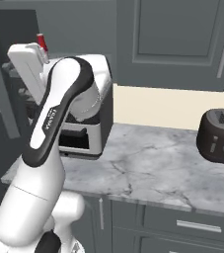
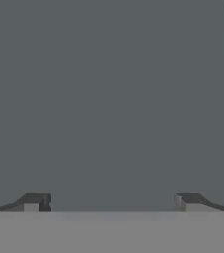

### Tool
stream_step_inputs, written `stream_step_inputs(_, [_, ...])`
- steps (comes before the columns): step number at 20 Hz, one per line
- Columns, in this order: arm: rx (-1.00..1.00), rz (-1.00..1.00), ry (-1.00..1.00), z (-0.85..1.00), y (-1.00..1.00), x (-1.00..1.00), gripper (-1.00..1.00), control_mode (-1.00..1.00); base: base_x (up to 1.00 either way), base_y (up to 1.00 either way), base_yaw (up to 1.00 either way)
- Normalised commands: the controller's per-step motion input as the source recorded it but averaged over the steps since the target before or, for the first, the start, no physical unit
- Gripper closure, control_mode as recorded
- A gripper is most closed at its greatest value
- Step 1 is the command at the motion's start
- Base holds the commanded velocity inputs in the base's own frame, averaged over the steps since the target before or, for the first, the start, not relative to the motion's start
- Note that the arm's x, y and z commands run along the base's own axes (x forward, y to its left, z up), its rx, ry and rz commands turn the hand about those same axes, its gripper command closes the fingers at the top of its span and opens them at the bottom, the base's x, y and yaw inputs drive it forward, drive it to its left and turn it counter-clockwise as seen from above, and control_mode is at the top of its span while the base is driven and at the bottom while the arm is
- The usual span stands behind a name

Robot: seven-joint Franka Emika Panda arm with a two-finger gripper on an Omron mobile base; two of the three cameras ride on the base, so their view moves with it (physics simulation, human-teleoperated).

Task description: Move the shaker and ketchup from the cabinet to the dining counter.

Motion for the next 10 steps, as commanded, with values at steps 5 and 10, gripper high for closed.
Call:
stream_step_inputs(5, [0.00, 0.00, -0.07, 0.00, 0.69, -0.58, -1.00, -1.00, 0.00, 0.00, 0.00])
stream_step_inputs(10, [0.00, -0.03, -0.11, 0.00, 0.77, -0.22, -1.00, -1.00, 0.00, 0.00, 0.00])
